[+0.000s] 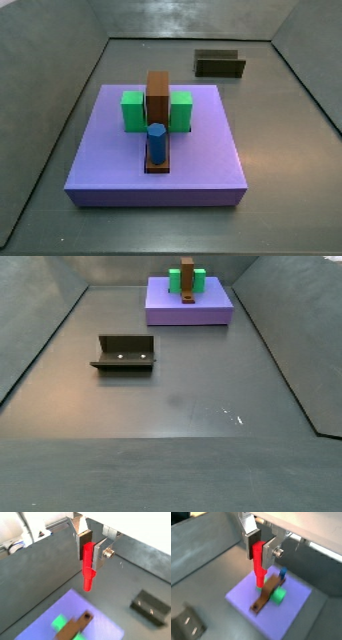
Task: Pick up the red object. Move up. Move to above the board. Insert the red object.
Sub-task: Move to above the board, then insert the red object.
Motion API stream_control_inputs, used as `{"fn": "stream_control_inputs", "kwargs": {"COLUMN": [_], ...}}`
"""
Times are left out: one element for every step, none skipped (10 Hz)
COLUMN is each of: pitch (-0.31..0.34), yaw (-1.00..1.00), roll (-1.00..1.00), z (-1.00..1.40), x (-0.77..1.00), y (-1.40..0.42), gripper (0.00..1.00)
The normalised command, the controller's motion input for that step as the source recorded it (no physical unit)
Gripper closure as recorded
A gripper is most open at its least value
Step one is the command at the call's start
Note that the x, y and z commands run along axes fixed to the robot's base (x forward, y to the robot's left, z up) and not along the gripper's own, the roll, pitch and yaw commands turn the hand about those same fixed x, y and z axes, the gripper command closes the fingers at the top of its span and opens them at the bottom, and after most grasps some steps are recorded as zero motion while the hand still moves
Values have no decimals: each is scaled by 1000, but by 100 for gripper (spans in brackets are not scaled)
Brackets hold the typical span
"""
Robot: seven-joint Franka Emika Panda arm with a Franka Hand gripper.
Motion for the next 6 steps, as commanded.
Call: {"fn": "stream_control_inputs", "kwargs": {"pitch": [167, 150, 0, -16, -29, -4], "yaw": [13, 6, 0, 0, -29, -40], "roll": [22, 19, -6, -164, -227, -79], "z": [87, 50, 0, -231, -380, -246], "x": [280, 155, 0, 0, -14, -40], "y": [-544, -182, 0, 0, 0, 0], "gripper": [100, 100, 100, 100, 100, 100]}}
